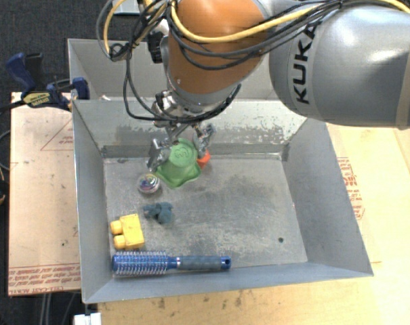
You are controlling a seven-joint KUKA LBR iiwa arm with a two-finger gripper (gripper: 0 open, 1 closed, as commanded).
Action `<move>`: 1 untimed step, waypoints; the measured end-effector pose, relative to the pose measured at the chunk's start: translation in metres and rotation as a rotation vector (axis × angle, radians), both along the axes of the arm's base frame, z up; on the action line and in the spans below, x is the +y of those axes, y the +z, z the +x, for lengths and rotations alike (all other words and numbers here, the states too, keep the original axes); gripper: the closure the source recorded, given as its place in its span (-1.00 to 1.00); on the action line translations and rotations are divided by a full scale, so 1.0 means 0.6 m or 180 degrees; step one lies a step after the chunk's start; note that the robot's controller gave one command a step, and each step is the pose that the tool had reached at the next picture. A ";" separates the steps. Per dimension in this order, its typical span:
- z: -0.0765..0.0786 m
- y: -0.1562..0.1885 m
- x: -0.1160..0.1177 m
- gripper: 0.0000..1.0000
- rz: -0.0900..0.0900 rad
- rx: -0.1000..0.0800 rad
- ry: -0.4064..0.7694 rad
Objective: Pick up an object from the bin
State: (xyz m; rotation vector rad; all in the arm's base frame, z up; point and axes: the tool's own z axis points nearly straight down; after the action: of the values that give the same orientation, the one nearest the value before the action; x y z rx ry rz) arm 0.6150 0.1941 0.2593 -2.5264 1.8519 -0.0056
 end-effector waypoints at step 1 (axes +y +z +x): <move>0.016 -0.178 -0.004 1.00 -0.0011 0.0048 -0.0707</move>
Offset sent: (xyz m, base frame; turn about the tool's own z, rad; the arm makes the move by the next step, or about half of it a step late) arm 0.0111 -0.0028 -0.1023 0.2207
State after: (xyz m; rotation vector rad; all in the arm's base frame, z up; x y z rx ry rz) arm 0.6247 0.1918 0.1527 -2.3146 2.1288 0.0088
